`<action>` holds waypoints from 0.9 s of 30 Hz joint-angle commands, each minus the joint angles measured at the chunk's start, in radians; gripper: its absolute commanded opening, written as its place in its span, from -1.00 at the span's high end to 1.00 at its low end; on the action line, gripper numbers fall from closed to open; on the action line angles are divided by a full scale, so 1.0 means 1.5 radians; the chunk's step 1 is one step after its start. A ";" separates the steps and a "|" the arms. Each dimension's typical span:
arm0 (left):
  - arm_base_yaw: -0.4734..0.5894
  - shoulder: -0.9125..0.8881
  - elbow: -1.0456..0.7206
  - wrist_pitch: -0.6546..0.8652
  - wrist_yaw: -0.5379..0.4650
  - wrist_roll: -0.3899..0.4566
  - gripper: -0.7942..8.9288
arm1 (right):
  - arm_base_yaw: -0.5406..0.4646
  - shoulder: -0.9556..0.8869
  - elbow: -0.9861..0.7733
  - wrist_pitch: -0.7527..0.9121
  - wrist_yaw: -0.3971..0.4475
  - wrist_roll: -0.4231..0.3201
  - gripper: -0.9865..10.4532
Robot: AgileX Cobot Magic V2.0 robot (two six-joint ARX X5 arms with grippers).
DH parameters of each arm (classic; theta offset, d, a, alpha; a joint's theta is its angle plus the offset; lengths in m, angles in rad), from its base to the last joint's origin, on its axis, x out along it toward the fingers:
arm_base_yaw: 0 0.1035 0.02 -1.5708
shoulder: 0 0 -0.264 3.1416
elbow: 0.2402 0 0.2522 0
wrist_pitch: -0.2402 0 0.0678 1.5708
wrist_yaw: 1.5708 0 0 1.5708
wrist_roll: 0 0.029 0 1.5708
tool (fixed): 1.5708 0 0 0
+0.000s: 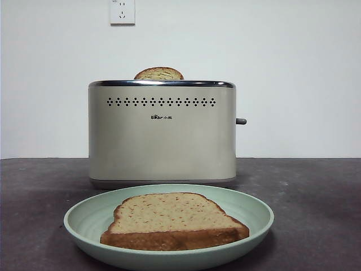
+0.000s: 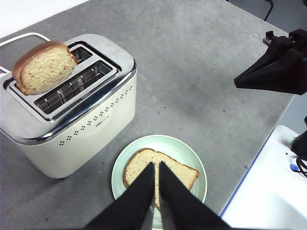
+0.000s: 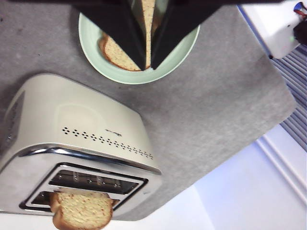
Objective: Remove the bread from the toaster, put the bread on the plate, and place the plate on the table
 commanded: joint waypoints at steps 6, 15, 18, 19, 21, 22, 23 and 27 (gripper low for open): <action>-0.005 0.012 0.015 0.011 -0.001 0.003 0.82 | 0.005 0.006 0.009 0.004 0.003 -0.007 0.82; -0.005 0.028 0.015 0.012 -0.001 0.003 0.82 | 0.005 -0.004 0.009 0.004 0.002 -0.007 0.82; -0.005 0.036 0.015 0.013 -0.001 0.003 0.82 | 0.005 -0.004 0.009 0.004 0.002 -0.007 0.82; -0.005 0.038 0.015 0.013 -0.001 0.003 0.82 | 0.005 -0.004 0.009 0.004 0.003 -0.007 0.82; -0.005 0.043 0.015 0.012 -0.001 0.004 0.82 | 0.004 -0.004 0.009 0.004 0.003 -0.007 0.82; -0.003 0.043 0.015 0.012 -0.002 0.004 0.82 | 0.004 -0.004 0.009 0.004 0.003 -0.007 0.82; 0.002 0.042 0.015 0.014 -0.002 0.015 0.82 | 0.005 -0.004 0.009 0.004 0.003 -0.007 0.82; 0.050 0.011 0.008 0.053 -0.001 0.043 0.82 | 0.005 -0.004 0.009 0.004 0.003 -0.007 0.82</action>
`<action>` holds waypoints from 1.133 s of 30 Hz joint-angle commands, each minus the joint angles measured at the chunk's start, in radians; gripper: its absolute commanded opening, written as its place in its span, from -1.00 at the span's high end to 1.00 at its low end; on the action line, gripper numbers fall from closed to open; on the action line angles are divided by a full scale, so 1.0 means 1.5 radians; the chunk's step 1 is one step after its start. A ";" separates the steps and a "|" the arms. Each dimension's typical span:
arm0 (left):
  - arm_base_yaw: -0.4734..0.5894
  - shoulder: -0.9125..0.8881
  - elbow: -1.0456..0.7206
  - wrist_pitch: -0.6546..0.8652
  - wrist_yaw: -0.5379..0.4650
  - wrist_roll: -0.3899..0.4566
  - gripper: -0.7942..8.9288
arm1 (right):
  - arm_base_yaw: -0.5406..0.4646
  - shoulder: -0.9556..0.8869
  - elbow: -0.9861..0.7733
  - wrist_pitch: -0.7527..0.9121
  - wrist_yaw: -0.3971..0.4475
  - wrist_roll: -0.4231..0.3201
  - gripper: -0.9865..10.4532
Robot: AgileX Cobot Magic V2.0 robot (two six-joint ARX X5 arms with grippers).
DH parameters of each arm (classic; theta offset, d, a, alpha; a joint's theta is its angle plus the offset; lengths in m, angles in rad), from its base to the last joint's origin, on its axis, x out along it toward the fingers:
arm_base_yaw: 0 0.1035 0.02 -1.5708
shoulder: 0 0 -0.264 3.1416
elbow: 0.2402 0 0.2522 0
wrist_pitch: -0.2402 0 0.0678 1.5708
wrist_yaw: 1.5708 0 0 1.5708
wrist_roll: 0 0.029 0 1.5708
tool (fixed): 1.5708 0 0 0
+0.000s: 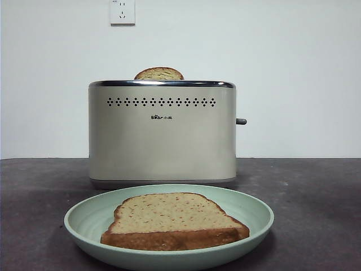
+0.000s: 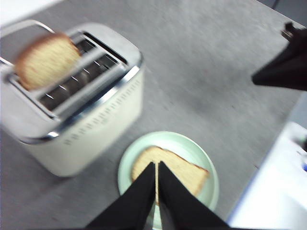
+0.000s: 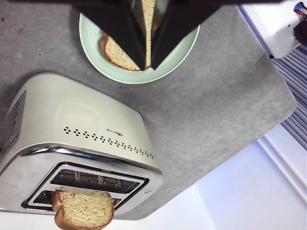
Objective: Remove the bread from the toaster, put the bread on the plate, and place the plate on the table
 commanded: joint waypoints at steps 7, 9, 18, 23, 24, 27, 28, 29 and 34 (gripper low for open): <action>0.175 -0.148 -0.108 0.241 0.001 0.027 0.82 | 0.005 0.003 0.009 0.006 0.003 -0.006 0.82; 0.221 -0.203 -0.186 0.336 0.000 0.021 0.82 | 0.005 0.003 0.009 0.006 0.003 -0.006 0.82; 0.334 -0.410 -0.531 0.610 -0.007 0.014 0.82 | 0.005 0.003 0.009 0.006 0.003 -0.006 0.82; 0.361 -0.484 -0.682 0.664 -0.016 0.013 0.82 | 0.005 0.003 0.009 0.006 0.003 -0.006 0.82; 0.366 -0.498 -0.711 0.675 -0.024 0.007 0.82 | 0.005 0.003 0.009 0.006 0.003 -0.006 0.82; 0.376 -0.541 -0.783 0.703 -0.055 -0.021 0.82 | 0.005 0.003 0.009 0.006 0.003 -0.006 0.82; 0.377 -0.552 -0.803 0.711 -0.066 -0.030 0.82 | 0.005 0.003 0.009 0.006 0.003 -0.006 0.82; 0.379 -0.566 -0.825 0.717 -0.081 -0.038 0.82 | 0.005 0.003 0.009 0.006 0.003 -0.006 0.82; 0.379 -0.618 -0.896 0.710 -0.102 -0.039 0.82 | 0.005 0.003 0.009 0.006 0.003 -0.006 0.82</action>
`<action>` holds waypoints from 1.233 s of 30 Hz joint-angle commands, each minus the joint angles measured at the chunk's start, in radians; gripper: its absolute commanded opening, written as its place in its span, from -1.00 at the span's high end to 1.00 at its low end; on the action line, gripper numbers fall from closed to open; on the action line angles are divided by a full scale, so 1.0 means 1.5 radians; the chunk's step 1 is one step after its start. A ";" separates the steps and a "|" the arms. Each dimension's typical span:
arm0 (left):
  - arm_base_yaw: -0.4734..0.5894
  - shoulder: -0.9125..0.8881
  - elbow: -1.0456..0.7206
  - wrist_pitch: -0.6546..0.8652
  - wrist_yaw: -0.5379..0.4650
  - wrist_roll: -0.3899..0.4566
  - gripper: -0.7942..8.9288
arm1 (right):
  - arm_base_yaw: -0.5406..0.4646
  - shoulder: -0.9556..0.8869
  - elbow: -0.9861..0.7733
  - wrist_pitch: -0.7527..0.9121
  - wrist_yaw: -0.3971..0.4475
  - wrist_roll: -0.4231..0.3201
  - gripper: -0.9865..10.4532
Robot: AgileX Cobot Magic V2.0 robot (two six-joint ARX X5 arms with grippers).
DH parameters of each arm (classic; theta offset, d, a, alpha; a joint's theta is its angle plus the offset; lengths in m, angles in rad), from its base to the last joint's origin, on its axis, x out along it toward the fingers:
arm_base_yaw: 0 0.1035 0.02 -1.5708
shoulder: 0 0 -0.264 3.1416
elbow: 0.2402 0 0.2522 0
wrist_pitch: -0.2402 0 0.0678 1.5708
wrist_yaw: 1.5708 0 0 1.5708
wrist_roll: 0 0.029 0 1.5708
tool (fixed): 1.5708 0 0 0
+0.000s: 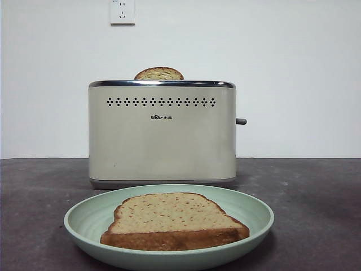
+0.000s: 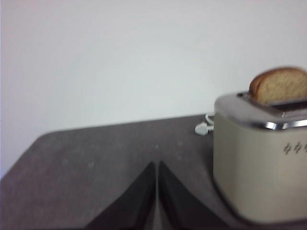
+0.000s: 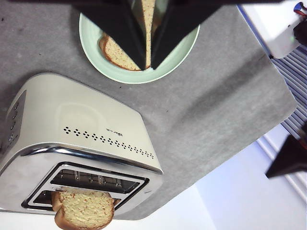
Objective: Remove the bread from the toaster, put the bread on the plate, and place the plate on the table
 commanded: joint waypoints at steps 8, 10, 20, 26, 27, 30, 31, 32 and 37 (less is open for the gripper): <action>0.001 -0.074 -0.079 -0.034 -0.014 -0.017 0.82 | 0.005 0.003 0.009 0.006 0.003 -0.006 0.82; 0.001 -0.084 -0.093 -0.035 -0.014 -0.023 0.82 | 0.005 0.003 0.009 0.006 0.003 -0.006 0.82; 0.001 -0.084 -0.141 -0.062 -0.013 -0.051 0.82 | 0.005 0.003 0.009 0.006 0.003 -0.006 0.82; 0.001 -0.084 -0.145 -0.094 -0.013 -0.086 0.82 | 0.005 0.003 0.009 0.007 0.003 -0.006 0.82; 0.001 -0.084 -0.145 -0.093 -0.013 -0.086 0.82 | 0.005 0.003 0.009 0.007 0.003 -0.006 0.82; 0.001 -0.083 -0.145 -0.093 -0.013 -0.086 0.82 | 0.005 0.003 0.009 0.007 0.003 -0.006 0.82; 0.001 -0.083 -0.145 -0.093 -0.013 -0.086 0.82 | 0.005 0.003 0.009 0.007 0.003 -0.006 0.82; 0.001 -0.083 -0.145 -0.093 -0.013 -0.086 0.82 | 0.005 0.003 0.009 0.007 0.003 -0.006 0.82; 0.001 -0.083 -0.145 -0.093 -0.013 -0.086 0.82 | 0.005 0.003 0.009 0.006 0.003 -0.006 0.82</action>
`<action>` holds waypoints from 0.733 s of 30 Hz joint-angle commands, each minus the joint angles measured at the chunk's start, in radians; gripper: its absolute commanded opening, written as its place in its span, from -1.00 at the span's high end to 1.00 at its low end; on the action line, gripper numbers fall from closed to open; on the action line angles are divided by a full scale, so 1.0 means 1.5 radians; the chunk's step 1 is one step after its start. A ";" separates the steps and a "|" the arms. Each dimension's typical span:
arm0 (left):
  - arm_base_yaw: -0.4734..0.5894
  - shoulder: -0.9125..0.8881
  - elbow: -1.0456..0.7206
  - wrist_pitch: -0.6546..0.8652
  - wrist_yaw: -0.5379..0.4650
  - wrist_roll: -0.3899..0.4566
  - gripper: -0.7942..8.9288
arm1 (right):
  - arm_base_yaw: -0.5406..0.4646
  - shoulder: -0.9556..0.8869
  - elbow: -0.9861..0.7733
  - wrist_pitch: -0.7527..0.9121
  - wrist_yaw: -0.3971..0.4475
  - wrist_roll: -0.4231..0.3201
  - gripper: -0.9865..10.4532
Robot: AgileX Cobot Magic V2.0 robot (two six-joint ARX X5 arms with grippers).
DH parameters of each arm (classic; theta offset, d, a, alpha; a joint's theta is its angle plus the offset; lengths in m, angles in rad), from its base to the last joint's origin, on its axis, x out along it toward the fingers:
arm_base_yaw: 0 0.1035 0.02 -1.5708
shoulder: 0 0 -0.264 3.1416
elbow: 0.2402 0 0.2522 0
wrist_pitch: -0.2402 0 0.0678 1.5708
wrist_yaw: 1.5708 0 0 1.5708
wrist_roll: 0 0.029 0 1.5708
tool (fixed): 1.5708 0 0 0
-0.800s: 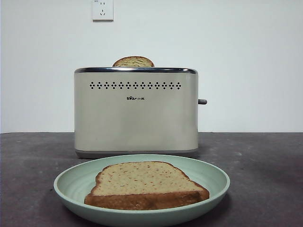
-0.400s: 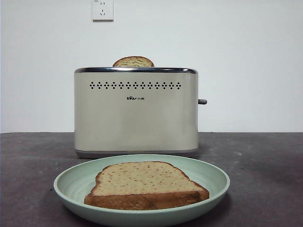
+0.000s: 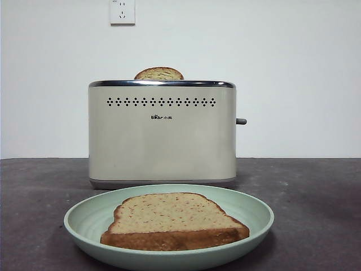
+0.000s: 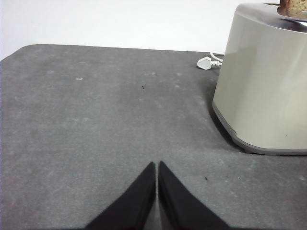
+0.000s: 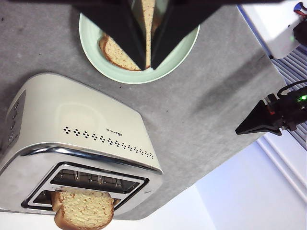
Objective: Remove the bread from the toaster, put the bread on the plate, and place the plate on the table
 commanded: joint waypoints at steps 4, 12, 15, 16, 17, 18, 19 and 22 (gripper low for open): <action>0.001 -0.001 -0.016 -0.001 -0.003 -0.007 0.82 | 0.005 0.003 0.009 0.007 0.003 -0.006 0.82; 0.001 -0.001 -0.016 -0.001 -0.003 -0.007 0.82 | 0.005 -0.003 0.009 0.003 0.002 -0.006 0.82; 0.001 -0.001 -0.016 -0.001 -0.003 -0.007 0.82 | -0.025 -0.035 0.009 0.004 0.023 -0.057 0.82; 0.001 -0.001 -0.016 -0.001 -0.003 -0.007 0.82 | -0.049 -0.047 0.009 0.006 0.030 -0.079 0.82; 0.001 -0.001 -0.016 -0.001 -0.003 -0.007 0.82 | -0.070 -0.056 0.009 0.006 0.031 -0.092 0.82; 0.001 -0.001 -0.016 -0.001 -0.003 -0.007 0.82 | -0.098 -0.065 0.008 0.006 0.030 -0.106 0.82; 0.001 -0.001 -0.016 -0.001 -0.003 -0.007 0.82 | -0.129 -0.075 0.005 0.006 0.027 -0.116 0.82; 0.001 -0.001 -0.016 -0.001 -0.003 -0.007 0.82 | -0.214 -0.103 -0.010 0.006 0.021 -0.140 0.82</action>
